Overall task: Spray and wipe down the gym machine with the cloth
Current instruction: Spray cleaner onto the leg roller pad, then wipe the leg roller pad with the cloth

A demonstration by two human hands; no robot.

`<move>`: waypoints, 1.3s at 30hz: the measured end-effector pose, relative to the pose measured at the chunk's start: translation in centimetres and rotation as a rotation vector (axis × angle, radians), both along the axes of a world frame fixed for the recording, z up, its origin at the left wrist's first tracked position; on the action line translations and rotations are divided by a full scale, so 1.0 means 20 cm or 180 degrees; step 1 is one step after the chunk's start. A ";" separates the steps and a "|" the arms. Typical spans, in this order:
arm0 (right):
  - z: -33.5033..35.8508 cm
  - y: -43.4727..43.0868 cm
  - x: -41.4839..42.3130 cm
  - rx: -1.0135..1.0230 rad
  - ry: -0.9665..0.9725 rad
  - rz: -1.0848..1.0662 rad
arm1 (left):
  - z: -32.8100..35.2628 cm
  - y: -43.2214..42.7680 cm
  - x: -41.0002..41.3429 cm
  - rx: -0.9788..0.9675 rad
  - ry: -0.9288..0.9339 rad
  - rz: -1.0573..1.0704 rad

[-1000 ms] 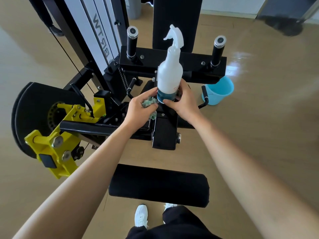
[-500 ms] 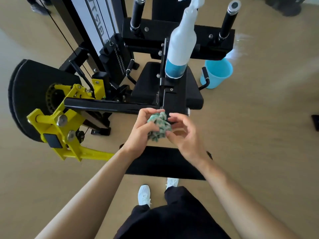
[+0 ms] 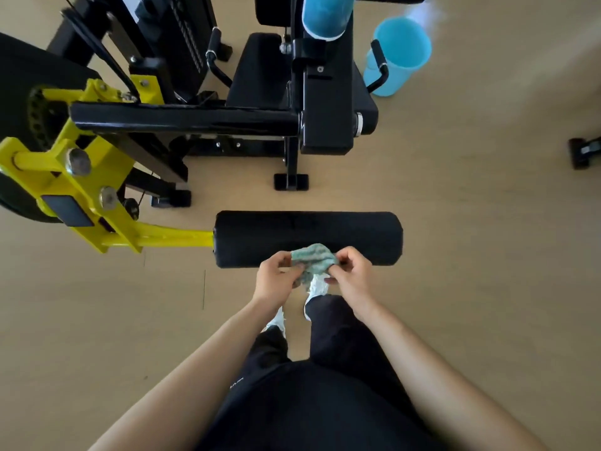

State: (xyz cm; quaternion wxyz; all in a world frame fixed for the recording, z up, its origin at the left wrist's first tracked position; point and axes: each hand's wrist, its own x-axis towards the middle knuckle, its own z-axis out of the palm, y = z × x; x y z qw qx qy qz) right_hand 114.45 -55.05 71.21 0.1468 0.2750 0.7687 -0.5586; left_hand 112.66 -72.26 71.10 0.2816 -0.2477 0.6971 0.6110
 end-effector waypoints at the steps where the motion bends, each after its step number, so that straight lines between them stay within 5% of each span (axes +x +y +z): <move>1: -0.02 0.04 0.00 0.0134 0.0025 -0.0151 | -0.03 0.00 0.00 -0.0118 -0.0018 -0.0064; 7: -0.08 0.40 -0.08 0.1507 0.0263 -0.0220 | -0.10 -0.06 -0.07 -0.1076 0.0396 -0.0144; 16: -0.35 0.46 -0.21 0.1987 0.0831 0.1077 | -0.20 -0.24 -0.18 -0.2865 0.0322 0.0069; 26: -0.47 0.19 -0.29 0.1820 0.1181 0.1125 | -0.22 -0.41 -0.24 -0.2559 0.0006 0.0016; 39: -0.45 -0.97 -0.52 0.1181 0.1037 0.2755 | -0.31 -0.62 -0.24 -0.2324 0.0289 -0.0395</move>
